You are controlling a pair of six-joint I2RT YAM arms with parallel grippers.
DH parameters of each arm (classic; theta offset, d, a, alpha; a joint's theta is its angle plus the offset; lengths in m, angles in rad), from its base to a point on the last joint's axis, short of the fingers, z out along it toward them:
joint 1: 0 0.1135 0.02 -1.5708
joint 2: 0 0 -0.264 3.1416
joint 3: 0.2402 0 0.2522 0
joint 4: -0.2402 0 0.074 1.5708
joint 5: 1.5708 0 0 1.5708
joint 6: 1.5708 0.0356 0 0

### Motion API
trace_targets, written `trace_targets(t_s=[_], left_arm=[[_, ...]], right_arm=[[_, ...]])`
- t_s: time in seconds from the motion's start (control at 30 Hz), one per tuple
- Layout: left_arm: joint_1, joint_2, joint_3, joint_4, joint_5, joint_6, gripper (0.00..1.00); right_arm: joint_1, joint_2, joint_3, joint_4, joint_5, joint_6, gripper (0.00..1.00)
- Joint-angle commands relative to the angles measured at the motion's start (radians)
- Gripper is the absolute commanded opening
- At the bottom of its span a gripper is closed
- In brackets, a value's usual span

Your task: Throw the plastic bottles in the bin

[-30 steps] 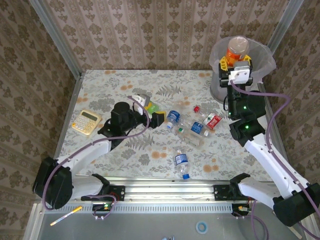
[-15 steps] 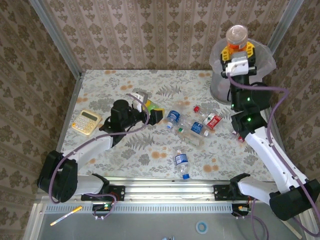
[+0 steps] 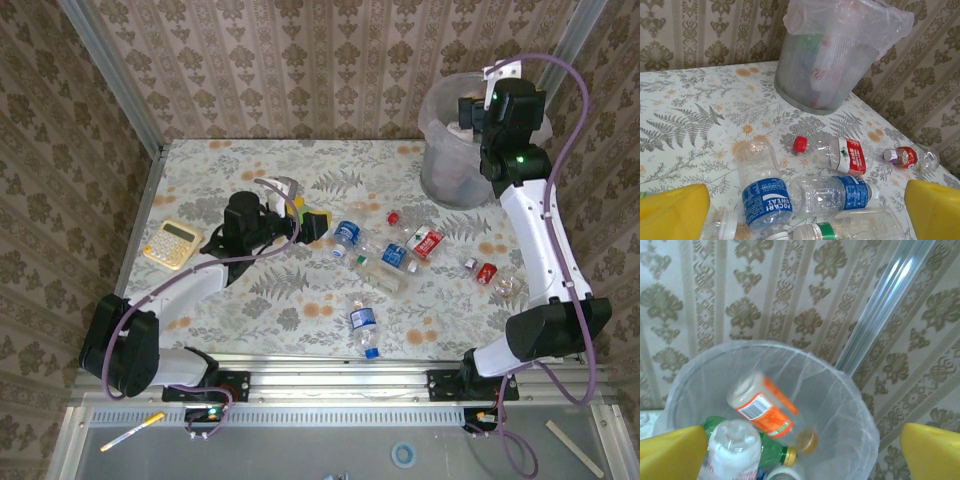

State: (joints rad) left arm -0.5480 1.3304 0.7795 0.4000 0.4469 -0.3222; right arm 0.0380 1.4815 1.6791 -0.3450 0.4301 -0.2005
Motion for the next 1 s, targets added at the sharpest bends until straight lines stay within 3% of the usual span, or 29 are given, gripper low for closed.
trace_targets(t_s=[0.0, 0.2, 0.63, 0.97], left_arm=[[0.007, -0.015, 0.012, -0.018, 0.021, -0.022, 1.0], [0.007, -0.033, 0.022, -0.071, -0.005, -0.026, 1.0], [0.034, 0.004, 0.112, -0.427, -0.13, -0.098, 1.0], [0.062, 0.174, 0.231, -0.607, -0.159, -0.322, 1.0]], right_arm=[[0.002, -0.082, -0.018, -0.054, -0.059, 0.054, 1.0], [0.002, -0.166, -0.028, -0.111, -0.115, 0.099, 1.0], [0.004, -0.343, -0.148, -0.274, -0.452, 0.247, 1.0], [0.047, -0.39, -0.231, -0.321, -0.535, 0.247, 1.0]])
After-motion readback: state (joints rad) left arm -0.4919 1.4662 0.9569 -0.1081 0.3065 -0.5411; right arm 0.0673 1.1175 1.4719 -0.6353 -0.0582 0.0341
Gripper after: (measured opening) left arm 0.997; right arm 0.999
